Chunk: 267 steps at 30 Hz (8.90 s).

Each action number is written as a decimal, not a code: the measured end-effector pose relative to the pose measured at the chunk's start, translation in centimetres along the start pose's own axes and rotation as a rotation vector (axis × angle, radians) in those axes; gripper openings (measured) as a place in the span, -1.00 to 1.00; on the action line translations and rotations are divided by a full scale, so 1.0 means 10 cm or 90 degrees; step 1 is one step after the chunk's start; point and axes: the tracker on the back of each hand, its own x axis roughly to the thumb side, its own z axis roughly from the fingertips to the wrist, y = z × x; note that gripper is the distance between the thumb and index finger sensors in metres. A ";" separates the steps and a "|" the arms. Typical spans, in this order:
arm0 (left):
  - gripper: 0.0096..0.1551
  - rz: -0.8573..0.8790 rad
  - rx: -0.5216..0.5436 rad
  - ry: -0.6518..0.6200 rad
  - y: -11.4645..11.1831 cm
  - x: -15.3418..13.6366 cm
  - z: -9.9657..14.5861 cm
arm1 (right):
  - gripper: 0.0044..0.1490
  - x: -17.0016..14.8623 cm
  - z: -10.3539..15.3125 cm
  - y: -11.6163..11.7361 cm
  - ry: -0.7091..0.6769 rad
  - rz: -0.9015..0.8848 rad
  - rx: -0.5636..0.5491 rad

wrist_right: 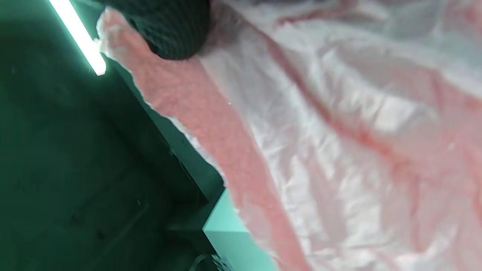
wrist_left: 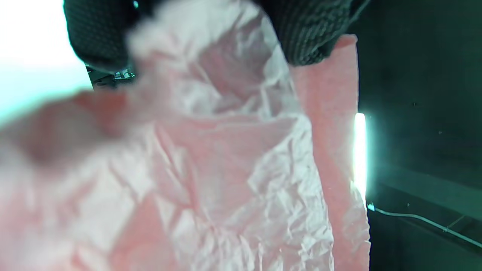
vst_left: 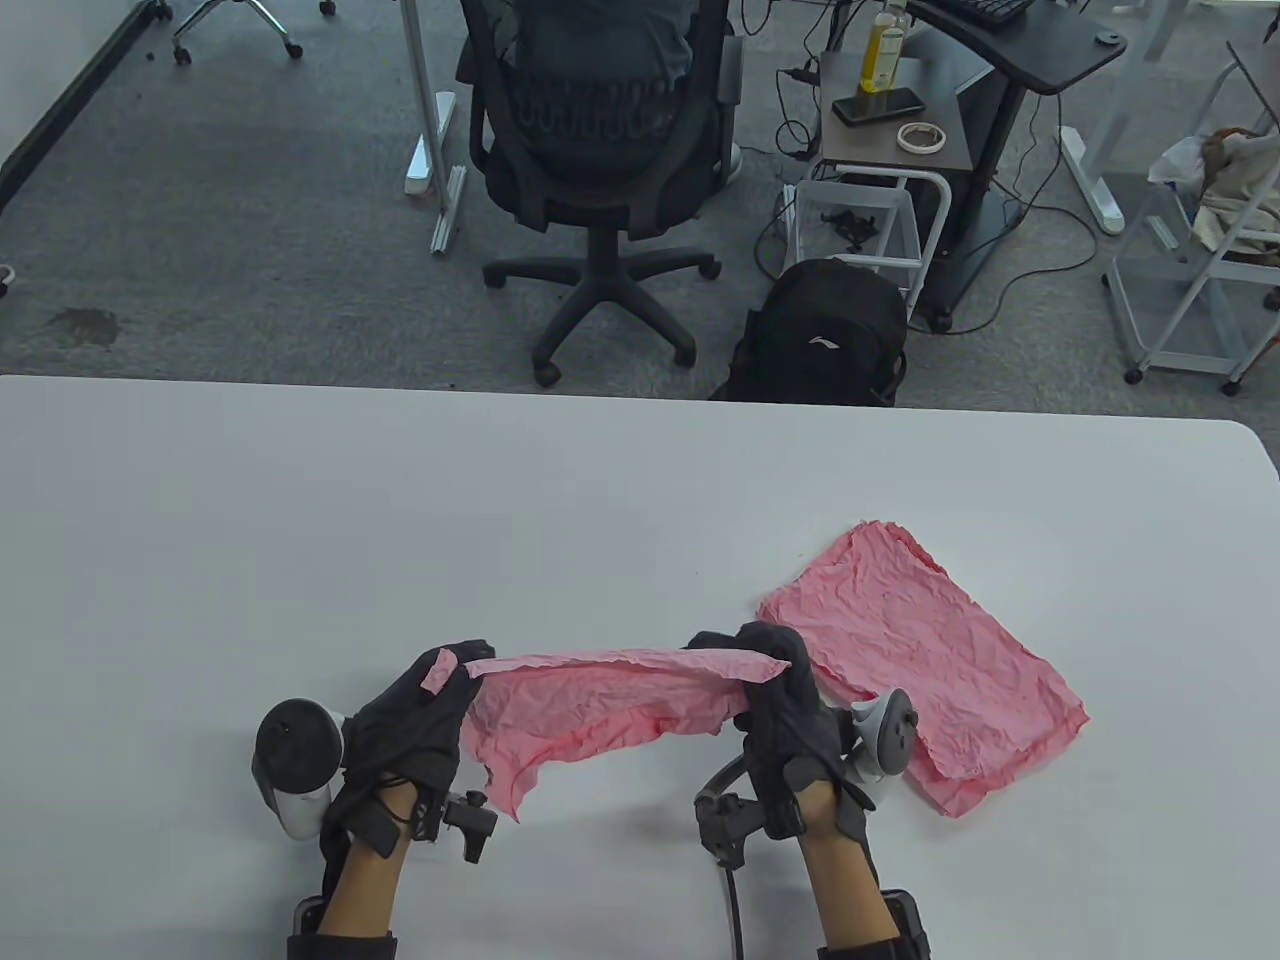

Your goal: Flatten crumpled papers and stack

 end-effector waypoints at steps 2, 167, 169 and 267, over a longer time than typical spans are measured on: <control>-0.50 0.019 -0.006 -0.001 0.04 -0.04 -0.02 | -0.48 0.04 0.00 -0.01 0.002 0.077 0.016; 0.42 -0.618 -0.643 0.287 -0.60 -0.33 0.16 | -0.15 -0.42 0.12 0.22 0.522 0.833 0.308; 0.42 -0.618 -0.644 0.286 -0.60 -0.34 0.16 | -0.14 -0.38 0.11 0.08 0.548 0.838 0.278; -0.02 -0.554 -0.173 -0.120 -0.33 0.14 0.12 | -0.10 0.10 0.10 0.27 -0.108 0.667 0.125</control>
